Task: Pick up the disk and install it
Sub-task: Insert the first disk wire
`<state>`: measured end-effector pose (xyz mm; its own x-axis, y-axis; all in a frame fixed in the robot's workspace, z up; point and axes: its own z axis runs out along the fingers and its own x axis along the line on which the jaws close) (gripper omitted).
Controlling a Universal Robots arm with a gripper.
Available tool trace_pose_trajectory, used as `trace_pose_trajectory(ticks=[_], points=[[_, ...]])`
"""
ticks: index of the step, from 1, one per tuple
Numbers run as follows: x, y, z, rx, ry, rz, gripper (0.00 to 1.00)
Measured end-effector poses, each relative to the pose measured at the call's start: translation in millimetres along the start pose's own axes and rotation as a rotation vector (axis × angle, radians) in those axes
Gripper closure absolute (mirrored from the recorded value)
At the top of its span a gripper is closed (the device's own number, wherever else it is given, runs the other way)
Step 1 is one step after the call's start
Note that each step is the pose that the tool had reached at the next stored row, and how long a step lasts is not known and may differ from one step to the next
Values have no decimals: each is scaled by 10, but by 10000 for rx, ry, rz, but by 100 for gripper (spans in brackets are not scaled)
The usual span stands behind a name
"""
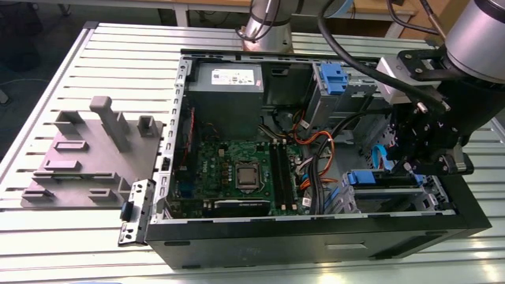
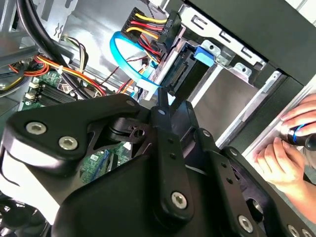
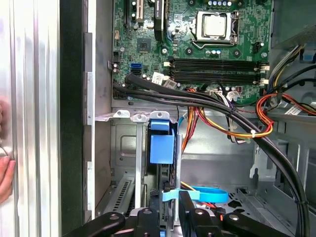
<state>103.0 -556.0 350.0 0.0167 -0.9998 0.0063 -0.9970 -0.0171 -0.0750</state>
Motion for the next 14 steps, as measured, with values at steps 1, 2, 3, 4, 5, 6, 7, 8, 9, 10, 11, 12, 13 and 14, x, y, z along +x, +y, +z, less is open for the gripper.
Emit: trace_pose_trajectory(ticks=[1, 2, 3, 4, 5, 6, 7, 8, 9, 10, 11, 12, 13, 14], points=[[0, 0, 0, -28, 0, -1, 70], [0, -2, 0, -133, -1, -1, 70], [1, -5, 1, -300, -2, -1, 70], [1, -9, 4, -481, -6, -3, 70], [0, -14, 6, -658, -10, -4, 70], [0, -18, 7, -852, -13, -4, 70], [0, -21, 8, -1009, -16, -5, 70], [0, -20, 9, -1040, -18, -6, 70], [0, -20, 8, -1049, -17, -4, 70], [0, -20, 9, -1059, -17, -5, 70], [0, -20, 9, -1069, -18, -5, 70], [0, -20, 9, -1079, -18, -6, 70], [0, -21, 8, -1082, -17, -5, 70], [1, -26, 9, -1082, -17, -7, 70]])
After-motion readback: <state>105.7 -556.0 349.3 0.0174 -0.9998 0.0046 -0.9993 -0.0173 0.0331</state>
